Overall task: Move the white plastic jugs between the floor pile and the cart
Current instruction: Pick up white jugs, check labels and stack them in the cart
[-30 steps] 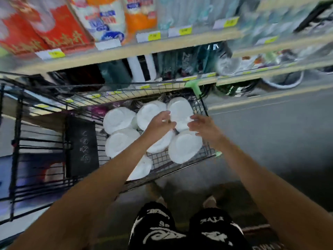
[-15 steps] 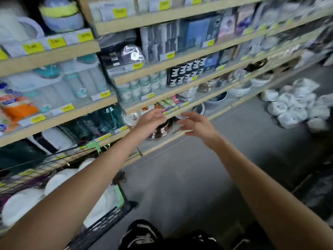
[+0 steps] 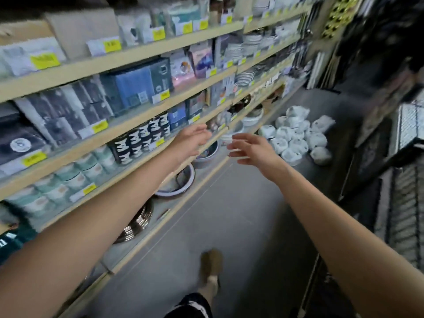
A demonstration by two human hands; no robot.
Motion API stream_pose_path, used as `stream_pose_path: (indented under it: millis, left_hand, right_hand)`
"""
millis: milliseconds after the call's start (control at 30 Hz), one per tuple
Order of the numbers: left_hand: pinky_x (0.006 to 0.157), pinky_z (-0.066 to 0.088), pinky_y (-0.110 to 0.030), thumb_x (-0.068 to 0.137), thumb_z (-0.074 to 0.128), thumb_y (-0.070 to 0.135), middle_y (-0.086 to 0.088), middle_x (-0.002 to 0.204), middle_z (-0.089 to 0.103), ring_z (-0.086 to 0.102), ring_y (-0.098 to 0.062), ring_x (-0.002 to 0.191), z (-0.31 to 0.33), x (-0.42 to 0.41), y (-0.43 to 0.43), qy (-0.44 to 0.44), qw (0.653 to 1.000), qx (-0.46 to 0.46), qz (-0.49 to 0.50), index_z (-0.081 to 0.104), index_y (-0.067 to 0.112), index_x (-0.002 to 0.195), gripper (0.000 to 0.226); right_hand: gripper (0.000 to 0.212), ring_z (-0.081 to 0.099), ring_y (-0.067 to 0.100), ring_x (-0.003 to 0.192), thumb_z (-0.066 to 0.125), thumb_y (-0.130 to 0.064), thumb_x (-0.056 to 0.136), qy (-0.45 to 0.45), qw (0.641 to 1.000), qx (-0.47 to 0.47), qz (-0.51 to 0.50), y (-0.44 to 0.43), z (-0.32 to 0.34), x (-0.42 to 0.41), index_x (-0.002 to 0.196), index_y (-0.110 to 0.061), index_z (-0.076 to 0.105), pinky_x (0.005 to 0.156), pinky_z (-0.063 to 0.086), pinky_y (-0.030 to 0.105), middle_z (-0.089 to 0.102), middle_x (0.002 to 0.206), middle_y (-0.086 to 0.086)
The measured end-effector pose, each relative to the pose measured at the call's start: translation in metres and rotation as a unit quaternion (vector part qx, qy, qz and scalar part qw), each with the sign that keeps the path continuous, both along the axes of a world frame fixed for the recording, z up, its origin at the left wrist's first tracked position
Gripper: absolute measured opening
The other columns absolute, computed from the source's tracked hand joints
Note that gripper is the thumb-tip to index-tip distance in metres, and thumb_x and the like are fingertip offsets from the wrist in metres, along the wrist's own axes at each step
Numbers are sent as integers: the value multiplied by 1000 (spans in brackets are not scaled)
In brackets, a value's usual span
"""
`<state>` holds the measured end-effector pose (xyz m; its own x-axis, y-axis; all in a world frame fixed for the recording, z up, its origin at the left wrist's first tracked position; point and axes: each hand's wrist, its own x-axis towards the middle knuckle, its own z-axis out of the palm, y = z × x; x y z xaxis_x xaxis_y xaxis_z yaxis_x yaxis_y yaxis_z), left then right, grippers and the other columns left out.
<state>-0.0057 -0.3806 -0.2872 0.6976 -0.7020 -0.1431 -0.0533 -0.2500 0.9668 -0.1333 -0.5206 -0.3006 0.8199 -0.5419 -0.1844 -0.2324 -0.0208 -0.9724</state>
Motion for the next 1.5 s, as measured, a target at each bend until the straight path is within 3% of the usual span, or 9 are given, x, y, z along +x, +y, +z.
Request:
stream_pose_path:
  millis: [100,400,533,667,867,1200,1300,1400,1500]
  left_hand:
    - [97,44,-37,95,56,27,4,121,59,58,-13,109,3,38,-81,-3,1000,-14,-24,53,26,124,28]
    - [95,43,-35,96,55,27,4,135,53,53,-14,121,-6,112,-298,-2,989,37,-140,49,21,133,38]
    - [80,43,-26,96,53,26,3,129,55,54,-13,115,-14,119,-383,8,984,58,-169,50,18,134,39]
    - [92,43,-33,95,55,27,3,126,56,54,-12,111,-26,124,-467,21,977,75,-196,50,19,133,39]
    - [97,42,-36,89,61,32,3,124,57,54,-11,112,-38,134,-617,25,972,85,-218,52,23,130,43]
    - [85,43,-30,96,53,27,1,133,54,52,-15,120,-48,148,-828,39,973,117,-197,47,20,136,41]
    - [85,40,-29,96,53,27,1,133,53,51,-15,121,-58,152,-866,50,973,123,-188,47,19,136,41]
    - [74,41,-24,95,55,27,0,134,54,52,-16,122,-72,160,-904,61,972,132,-182,48,19,136,42]
    - [80,40,-27,95,55,28,-1,131,54,52,-15,121,-90,171,-942,72,971,145,-178,49,19,136,42]
  right_hand:
    - [19,67,15,86,57,-21,96,0,999,-6,-36,-75,4,31,115,-19,58,79,48,31,71,98,-1]
    - [14,68,16,88,53,-19,97,16,988,40,-151,-270,-11,94,109,-20,61,80,49,32,71,103,3]
    - [17,68,18,91,52,-20,98,23,980,51,-188,-341,-25,98,114,-18,59,84,49,34,70,100,1]
    - [17,68,20,88,54,-19,96,23,972,77,-222,-418,-42,101,111,-18,60,87,50,38,72,93,-1]
    - [17,65,13,74,53,-17,97,22,969,86,-229,-561,-51,113,114,-16,57,63,45,24,69,89,1]
    - [16,65,20,84,53,-18,97,45,971,93,-213,-784,-58,125,112,-14,60,72,47,31,70,99,7]
    - [17,65,21,85,53,-17,97,53,971,104,-209,-825,-65,130,113,-13,59,68,46,29,71,96,6]
    - [20,64,21,86,53,-16,97,62,969,116,-208,-862,-74,136,116,-13,58,65,48,26,70,97,5]
    - [18,64,20,85,52,-15,97,69,966,123,-216,-897,-86,143,114,-12,58,64,48,24,69,99,7]
